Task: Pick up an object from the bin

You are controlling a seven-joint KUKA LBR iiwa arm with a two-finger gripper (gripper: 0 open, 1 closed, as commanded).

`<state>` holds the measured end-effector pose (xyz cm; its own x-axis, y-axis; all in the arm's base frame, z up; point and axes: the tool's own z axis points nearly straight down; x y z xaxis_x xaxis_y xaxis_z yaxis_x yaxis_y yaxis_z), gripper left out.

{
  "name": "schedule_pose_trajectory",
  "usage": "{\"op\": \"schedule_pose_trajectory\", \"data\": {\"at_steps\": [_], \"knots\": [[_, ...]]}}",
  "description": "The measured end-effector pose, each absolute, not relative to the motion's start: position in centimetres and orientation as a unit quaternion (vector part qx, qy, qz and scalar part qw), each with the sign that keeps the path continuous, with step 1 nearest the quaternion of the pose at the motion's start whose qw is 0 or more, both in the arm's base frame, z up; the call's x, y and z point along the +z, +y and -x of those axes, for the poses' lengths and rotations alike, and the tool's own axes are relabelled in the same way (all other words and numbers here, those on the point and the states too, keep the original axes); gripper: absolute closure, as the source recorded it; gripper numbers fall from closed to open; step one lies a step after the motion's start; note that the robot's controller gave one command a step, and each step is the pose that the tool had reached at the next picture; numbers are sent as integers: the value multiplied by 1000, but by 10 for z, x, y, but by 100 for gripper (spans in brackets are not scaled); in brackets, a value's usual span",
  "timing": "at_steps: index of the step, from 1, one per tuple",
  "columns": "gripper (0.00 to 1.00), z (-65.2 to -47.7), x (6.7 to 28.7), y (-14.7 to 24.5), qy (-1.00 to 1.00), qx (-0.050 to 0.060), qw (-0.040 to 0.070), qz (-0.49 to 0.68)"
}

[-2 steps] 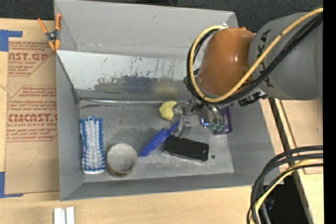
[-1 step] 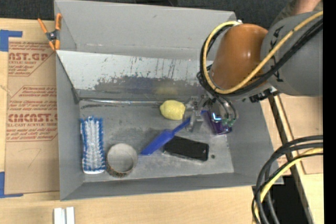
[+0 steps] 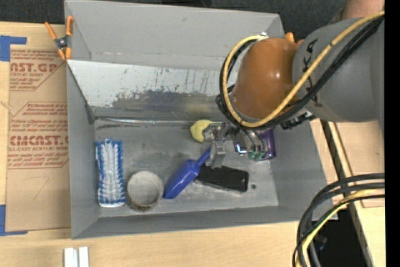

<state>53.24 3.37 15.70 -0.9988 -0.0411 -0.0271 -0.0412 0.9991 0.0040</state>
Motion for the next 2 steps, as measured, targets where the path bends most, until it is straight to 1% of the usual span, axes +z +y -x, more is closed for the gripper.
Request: {"op": "schedule_pose_trajectory", "data": {"at_steps": [1,2], "knots": [[100,-534,134,33,1000,1,20,9],[100,-542,202,48,986,-2,17,165]]}}
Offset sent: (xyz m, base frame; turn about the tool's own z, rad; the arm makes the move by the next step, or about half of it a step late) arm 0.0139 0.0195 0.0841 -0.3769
